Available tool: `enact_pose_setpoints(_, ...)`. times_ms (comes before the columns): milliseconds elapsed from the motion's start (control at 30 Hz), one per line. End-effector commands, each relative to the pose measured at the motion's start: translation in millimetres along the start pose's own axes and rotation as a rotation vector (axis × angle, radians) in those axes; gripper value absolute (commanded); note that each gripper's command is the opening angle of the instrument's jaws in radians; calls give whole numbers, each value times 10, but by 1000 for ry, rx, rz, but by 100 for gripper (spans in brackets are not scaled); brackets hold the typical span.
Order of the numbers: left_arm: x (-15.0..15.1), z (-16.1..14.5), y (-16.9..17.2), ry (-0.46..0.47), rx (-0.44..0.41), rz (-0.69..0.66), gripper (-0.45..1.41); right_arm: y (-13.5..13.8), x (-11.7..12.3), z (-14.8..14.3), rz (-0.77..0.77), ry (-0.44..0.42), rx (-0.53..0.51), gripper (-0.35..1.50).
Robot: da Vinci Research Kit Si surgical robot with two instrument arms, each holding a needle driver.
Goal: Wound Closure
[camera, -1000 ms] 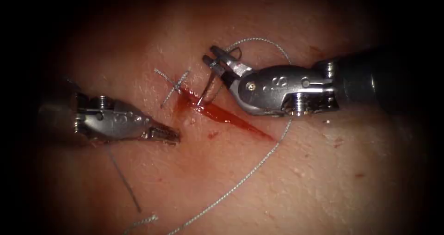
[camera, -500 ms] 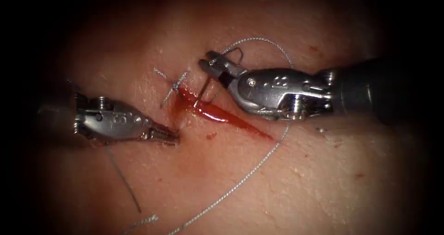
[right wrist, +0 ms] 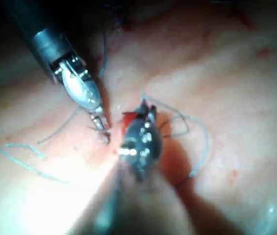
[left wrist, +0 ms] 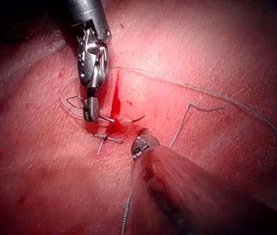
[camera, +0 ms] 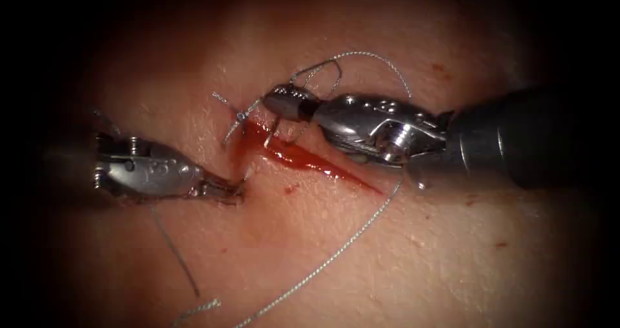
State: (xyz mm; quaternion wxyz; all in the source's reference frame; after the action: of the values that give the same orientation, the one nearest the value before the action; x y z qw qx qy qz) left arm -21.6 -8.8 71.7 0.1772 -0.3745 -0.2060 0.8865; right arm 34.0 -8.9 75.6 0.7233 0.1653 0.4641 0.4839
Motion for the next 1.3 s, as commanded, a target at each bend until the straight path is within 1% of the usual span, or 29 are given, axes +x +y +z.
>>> enact_pose_setpoints(33, -5, 6, 5, 0, -5, 3, -26, 3, -13, 11, 33, -11, 24, -35)
enact_pose_setpoints(200, -12, -1, 10, 0, -6, 9, -28, 6, -38, 24, 136, -46, 95, -35)
enact_pose_setpoints(400, -9, 2, 6, 0, -4, 7, -28, -4, -62, 31, 300, -103, 211, -35)
enact_pose_setpoints(533, -8, 3, 6, 0, -2, 6, -28, -13, -73, 29, 386, -127, 231, -35)
enact_pose_setpoints(667, -8, 3, 6, 0, -2, 6, -28, -25, -79, 26, 412, -147, 246, -35)
enact_pose_setpoints(733, -8, 3, 6, 0, -2, 6, -28, -28, -78, 26, 416, -120, 254, -35)
enact_pose_setpoints(767, -8, 3, 6, 0, -2, 6, -28, -28, -77, 26, 420, -106, 248, -21)
enact_pose_setpoints(800, -8, 3, 6, 0, -2, 0, -28, -27, -76, 27, 423, -93, 240, 22)
enact_pose_setpoints(833, -8, 3, 7, 0, -2, 0, -28, -26, -74, 27, 419, -88, 234, 54)
enact_pose_setpoints(900, -8, 2, 7, 0, -3, 0, -28, -18, -69, 28, 305, -63, 227, 98)
enact_pose_setpoints(933, -8, 2, 8, 0, -3, 6, -28, -14, -67, 29, 225, -46, 220, 109)
enact_pose_setpoints(1000, -8, 1, 8, 0, -3, 12, -28, -3, -61, 29, 65, -7, 192, 123)
enact_pose_setpoints(1033, -8, 1, 8, 0, -4, 12, -28, 2, -60, 29, 13, 5, 180, 128)
enact_pose_setpoints(1100, -8, 1, 8, 0, -4, 18, -28, 12, -56, 25, -30, 18, 162, 130)
enact_pose_setpoints(1133, -8, 1, 8, 1, -4, 29, -28, 21, -54, 20, -76, 26, 154, 130)
enact_pose_setpoints(1233, -7, 0, 7, 4, -4, 47, -28, 32, -48, 9, -111, 40, 130, 130)
enact_pose_setpoints(1300, -6, -1, 7, 13, -3, 64, -28, 38, -45, -1, -126, 28, 121, 130)
